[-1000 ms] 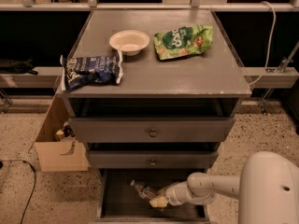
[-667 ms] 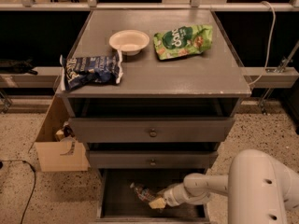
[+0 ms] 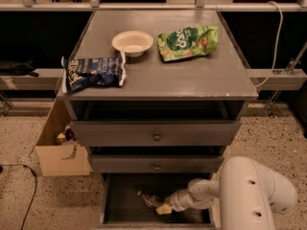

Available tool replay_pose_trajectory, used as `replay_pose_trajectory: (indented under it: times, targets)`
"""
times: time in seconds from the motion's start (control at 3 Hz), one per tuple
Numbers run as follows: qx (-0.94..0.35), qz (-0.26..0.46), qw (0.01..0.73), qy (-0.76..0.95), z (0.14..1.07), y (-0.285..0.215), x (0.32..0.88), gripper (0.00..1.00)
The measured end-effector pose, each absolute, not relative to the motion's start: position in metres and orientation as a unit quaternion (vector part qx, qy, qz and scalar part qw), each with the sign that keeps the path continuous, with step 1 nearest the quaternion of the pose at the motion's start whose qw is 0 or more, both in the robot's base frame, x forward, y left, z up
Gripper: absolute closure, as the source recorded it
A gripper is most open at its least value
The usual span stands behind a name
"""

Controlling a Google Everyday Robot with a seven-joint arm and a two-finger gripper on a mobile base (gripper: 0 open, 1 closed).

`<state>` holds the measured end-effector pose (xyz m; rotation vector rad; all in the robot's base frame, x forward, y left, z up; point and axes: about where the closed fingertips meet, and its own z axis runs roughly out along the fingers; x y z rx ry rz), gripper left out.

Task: Place water bottle into bottom drawer

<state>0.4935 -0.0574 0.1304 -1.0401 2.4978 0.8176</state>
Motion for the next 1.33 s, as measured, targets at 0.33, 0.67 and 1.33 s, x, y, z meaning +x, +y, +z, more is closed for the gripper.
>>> replay_pose_trajectory:
  times: [0.33,0.67,1.33]
  targets:
    - [-0.363,0.286,0.157,0.873,0.1304,-0.0574,0.4935,0.97]
    - [-0.363,0.286,0.157,0.873,0.1304,-0.0573,0.4935,0.73]
    - [-0.363,0.286,0.157,0.873,0.1304,-0.0573,0.4935,0.27]
